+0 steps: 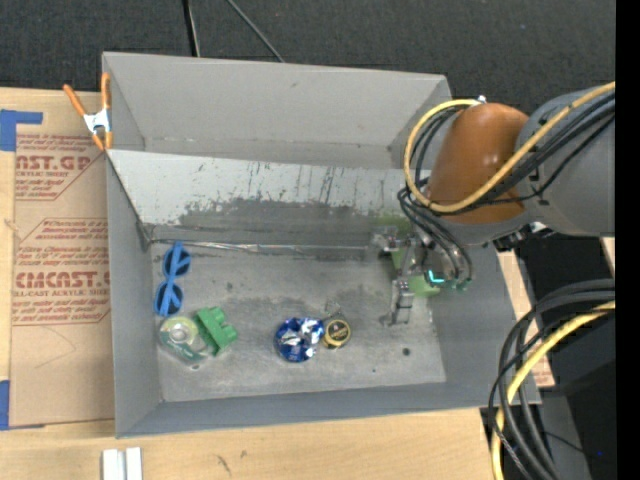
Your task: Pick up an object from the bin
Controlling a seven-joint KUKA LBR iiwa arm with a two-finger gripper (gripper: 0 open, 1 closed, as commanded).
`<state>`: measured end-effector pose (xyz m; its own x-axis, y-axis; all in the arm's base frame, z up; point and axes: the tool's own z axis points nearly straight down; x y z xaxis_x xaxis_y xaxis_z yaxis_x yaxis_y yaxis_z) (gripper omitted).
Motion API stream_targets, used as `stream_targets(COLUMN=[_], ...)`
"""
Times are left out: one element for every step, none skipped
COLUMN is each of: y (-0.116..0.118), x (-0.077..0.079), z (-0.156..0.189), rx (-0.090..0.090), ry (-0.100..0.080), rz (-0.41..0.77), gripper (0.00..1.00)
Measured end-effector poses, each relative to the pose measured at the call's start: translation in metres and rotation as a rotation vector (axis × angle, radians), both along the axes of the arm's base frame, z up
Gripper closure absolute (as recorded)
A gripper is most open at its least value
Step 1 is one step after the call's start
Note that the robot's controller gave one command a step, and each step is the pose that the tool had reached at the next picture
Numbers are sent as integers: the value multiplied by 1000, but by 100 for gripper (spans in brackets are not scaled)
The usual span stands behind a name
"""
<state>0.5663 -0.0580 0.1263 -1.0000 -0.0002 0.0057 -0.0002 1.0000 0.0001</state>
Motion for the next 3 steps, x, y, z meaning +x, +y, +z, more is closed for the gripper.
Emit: stream_targets(y=[63,98,96], x=[-28,-42,-41], z=[-51,-57,-56], rx=[3,4,2], ry=[-2,-5,-7], rz=[180,175,173], gripper=[0,0,100])
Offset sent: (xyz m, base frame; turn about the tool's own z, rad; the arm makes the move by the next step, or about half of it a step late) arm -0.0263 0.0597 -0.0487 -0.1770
